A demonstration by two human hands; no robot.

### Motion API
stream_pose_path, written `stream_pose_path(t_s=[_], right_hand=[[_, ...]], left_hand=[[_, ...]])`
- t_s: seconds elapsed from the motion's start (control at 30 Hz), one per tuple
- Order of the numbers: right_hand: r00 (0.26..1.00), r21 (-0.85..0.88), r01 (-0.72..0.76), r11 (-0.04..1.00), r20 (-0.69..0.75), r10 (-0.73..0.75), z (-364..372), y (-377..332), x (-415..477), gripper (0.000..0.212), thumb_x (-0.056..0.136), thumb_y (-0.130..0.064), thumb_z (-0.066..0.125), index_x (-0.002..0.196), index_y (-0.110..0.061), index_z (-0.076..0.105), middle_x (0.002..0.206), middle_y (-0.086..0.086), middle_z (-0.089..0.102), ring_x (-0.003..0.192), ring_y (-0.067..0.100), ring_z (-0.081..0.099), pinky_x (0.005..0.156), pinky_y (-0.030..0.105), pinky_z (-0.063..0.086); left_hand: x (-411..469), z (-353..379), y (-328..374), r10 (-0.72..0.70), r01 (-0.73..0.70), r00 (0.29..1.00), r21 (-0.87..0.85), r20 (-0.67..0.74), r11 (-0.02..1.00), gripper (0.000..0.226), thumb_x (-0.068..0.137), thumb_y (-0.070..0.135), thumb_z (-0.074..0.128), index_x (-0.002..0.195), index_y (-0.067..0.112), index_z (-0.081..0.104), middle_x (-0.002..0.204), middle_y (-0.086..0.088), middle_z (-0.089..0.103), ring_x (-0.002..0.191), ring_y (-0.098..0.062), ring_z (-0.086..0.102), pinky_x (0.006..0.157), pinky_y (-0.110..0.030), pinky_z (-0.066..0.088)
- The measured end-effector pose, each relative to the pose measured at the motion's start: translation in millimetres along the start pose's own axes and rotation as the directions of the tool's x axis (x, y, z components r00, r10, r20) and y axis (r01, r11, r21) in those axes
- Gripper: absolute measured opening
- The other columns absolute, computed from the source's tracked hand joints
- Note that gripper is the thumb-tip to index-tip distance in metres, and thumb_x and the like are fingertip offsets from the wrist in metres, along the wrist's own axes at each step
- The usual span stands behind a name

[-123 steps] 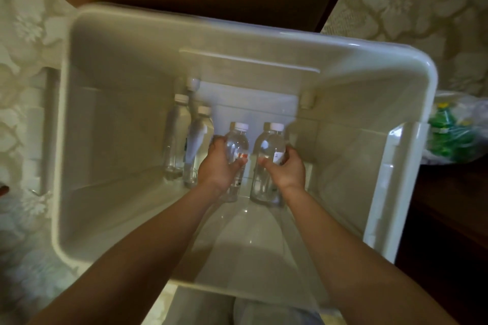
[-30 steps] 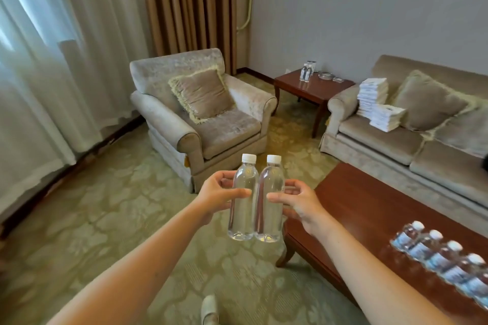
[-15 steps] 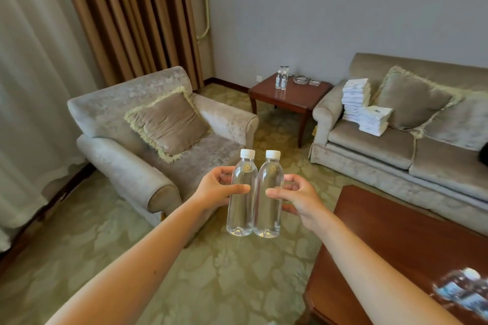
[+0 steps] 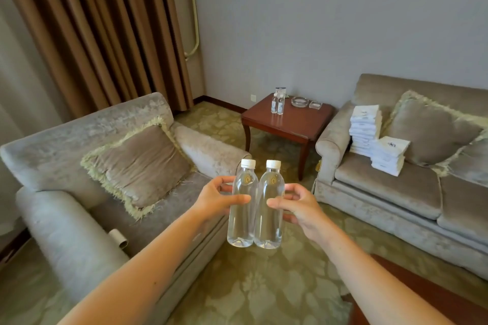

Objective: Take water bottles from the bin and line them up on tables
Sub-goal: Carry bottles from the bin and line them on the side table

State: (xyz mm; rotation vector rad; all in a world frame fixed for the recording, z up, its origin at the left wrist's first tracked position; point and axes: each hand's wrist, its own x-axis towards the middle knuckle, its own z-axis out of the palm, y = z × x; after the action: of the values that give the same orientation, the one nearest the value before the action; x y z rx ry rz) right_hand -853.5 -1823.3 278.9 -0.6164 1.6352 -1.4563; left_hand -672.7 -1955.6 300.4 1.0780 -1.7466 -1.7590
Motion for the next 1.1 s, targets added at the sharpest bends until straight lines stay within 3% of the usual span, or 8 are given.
stream_pose_path(t_s=[0.17, 0.27, 0.33, 0.43, 0.53, 0.63, 0.87, 1.1], right_hand=[[1.000, -0.037, -0.015, 0.999, 0.003, 0.016, -24, -31, 89, 0.079, 0.041, -0.032, 0.095, 0.111, -0.017, 0.064, 0.109, 0.013, 0.071, 0.096, 0.023, 0.073, 0.086, 0.049, 0.060], [1.000, -0.021, -0.031, 0.999, -0.002, 0.031, -40, -42, 141, 0.067, 0.051, -0.023, 0.095, 0.110, -0.015, 0.064, 0.112, 0.019, 0.069, 0.096, 0.025, 0.073, 0.084, 0.049, 0.061], [0.999, -0.018, -0.040, 0.999, -0.027, 0.040, -51, -49, 177, 0.066, 0.051, -0.021, 0.095, 0.109, -0.014, 0.064, 0.114, 0.022, 0.067, 0.098, 0.028, 0.072, 0.084, 0.050, 0.060], [0.996, -0.017, -0.051, 0.999, -0.068, 0.049, -69, -58, 239, 0.070, 0.047, -0.025, 0.095, 0.109, -0.015, 0.065, 0.115, 0.022, 0.067, 0.100, 0.028, 0.071, 0.085, 0.048, 0.060], [0.994, 0.003, -0.047, 0.999, -0.100, 0.047, -88, -71, 312, 0.055, 0.062, -0.011, 0.092, 0.110, -0.015, 0.064, 0.115, 0.020, 0.067, 0.101, 0.027, 0.070, 0.082, 0.040, 0.061], [0.988, 0.020, -0.039, 0.999, -0.148, 0.042, -105, -94, 390, 0.053, 0.064, -0.008, 0.090, 0.110, -0.015, 0.064, 0.115, 0.020, 0.066, 0.101, 0.026, 0.070, 0.082, 0.039, 0.061], [0.971, 0.069, -0.028, 0.997, -0.235, 0.043, -146, -148, 537, 0.052, 0.065, -0.008, 0.090, 0.110, -0.017, 0.065, 0.112, 0.016, 0.067, 0.100, 0.025, 0.071, 0.085, 0.041, 0.061], [0.959, 0.093, -0.074, 0.993, -0.267, 0.097, -193, -167, 658, 0.051, 0.068, -0.006, 0.089, 0.111, -0.018, 0.064, 0.109, 0.011, 0.069, 0.101, 0.024, 0.070, 0.090, 0.044, 0.059]], left_hand=[[92, 16, 24, -0.007, 0.008, 1.000, -0.026, 0.011, 1.000, 0.060, 0.065, 0.020, 0.090, 0.117, 0.022, 0.060, 0.109, -0.006, 0.063, 0.096, -0.020, 0.068, 0.062, -0.024, 0.055], [150, 26, 34, -0.015, 0.016, 0.999, -0.035, 0.038, 0.999, 0.057, 0.067, 0.017, 0.089, 0.116, 0.021, 0.059, 0.108, -0.006, 0.063, 0.094, -0.020, 0.069, 0.059, -0.023, 0.055], [193, 33, 39, -0.017, 0.019, 0.998, -0.022, 0.054, 1.000, 0.057, 0.067, 0.017, 0.088, 0.116, 0.021, 0.060, 0.108, -0.005, 0.063, 0.095, -0.020, 0.069, 0.061, -0.025, 0.056], [264, 46, 45, -0.016, 0.019, 0.996, -0.029, 0.084, 0.999, 0.057, 0.065, 0.016, 0.090, 0.114, 0.022, 0.062, 0.109, -0.007, 0.065, 0.100, -0.023, 0.069, 0.075, -0.037, 0.061], [342, 60, 56, -0.006, 0.013, 0.993, -0.061, 0.114, 0.998, 0.053, 0.068, 0.010, 0.088, 0.114, 0.018, 0.062, 0.105, -0.006, 0.067, 0.094, -0.020, 0.071, 0.072, -0.035, 0.060], [433, 70, 77, 0.009, 0.004, 0.987, -0.078, 0.159, 0.997, 0.053, 0.068, 0.007, 0.087, 0.114, 0.015, 0.062, 0.104, -0.008, 0.069, 0.090, -0.019, 0.072, 0.068, -0.032, 0.059], [610, 97, 131, 0.005, 0.002, 0.973, -0.033, 0.232, 0.999, 0.058, 0.063, 0.011, 0.091, 0.114, 0.018, 0.062, 0.114, -0.012, 0.067, 0.099, -0.023, 0.071, 0.082, -0.046, 0.060], [744, 137, 152, -0.038, 0.031, 0.960, 0.028, 0.277, 0.999, 0.058, 0.064, 0.015, 0.091, 0.113, 0.021, 0.061, 0.113, -0.006, 0.066, 0.102, -0.020, 0.068, 0.080, -0.038, 0.061]])
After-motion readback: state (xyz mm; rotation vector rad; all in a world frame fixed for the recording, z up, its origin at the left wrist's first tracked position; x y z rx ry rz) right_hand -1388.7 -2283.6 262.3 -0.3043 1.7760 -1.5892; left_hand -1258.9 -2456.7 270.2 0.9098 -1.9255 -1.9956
